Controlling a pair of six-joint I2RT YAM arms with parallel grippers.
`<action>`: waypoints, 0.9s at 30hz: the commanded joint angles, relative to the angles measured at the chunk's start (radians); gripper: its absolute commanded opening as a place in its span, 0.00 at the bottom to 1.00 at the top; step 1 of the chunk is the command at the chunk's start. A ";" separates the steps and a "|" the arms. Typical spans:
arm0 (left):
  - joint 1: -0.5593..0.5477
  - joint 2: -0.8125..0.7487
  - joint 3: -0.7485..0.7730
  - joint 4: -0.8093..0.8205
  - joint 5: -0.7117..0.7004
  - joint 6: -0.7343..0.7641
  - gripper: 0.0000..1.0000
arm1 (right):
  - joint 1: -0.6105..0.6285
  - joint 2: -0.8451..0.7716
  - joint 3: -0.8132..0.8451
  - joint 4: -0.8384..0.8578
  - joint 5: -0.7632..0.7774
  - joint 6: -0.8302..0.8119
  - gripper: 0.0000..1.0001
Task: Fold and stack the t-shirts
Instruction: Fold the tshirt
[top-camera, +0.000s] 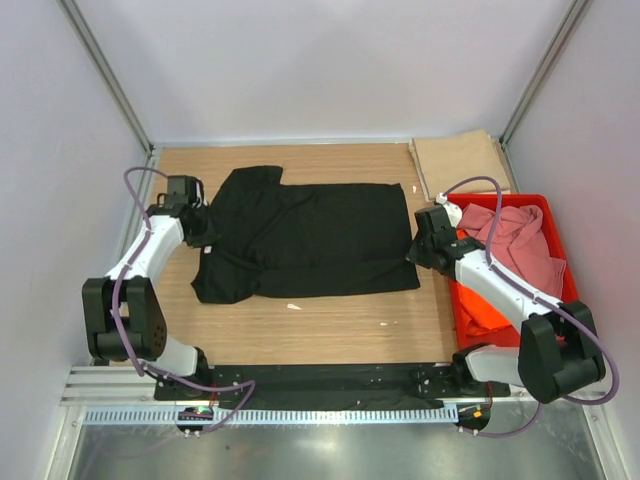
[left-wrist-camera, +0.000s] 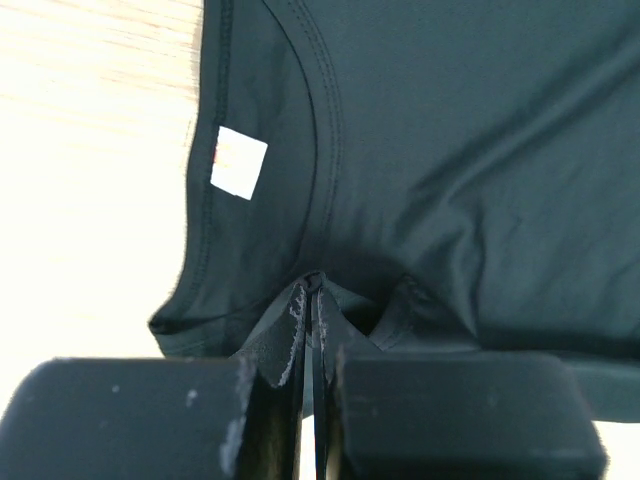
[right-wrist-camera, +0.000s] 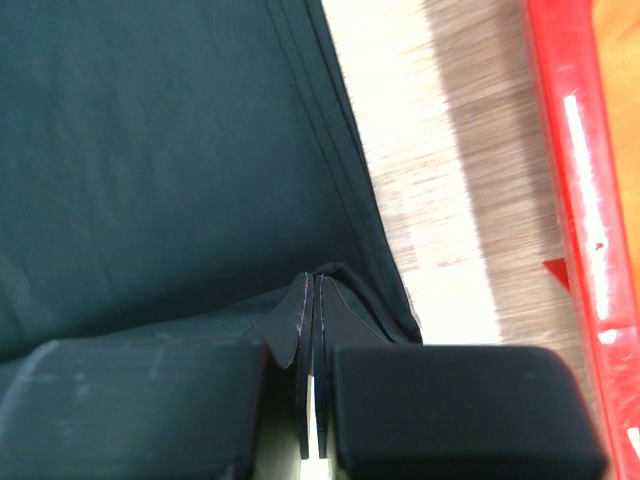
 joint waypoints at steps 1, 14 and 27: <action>0.003 0.013 0.054 -0.016 -0.012 0.072 0.00 | -0.002 0.017 0.045 -0.009 0.075 -0.018 0.01; 0.001 0.103 0.150 -0.039 -0.011 0.095 0.00 | -0.002 0.043 0.031 0.008 0.105 -0.015 0.01; -0.037 0.230 0.224 -0.062 -0.017 0.101 0.00 | -0.002 0.106 0.040 0.025 0.131 -0.009 0.01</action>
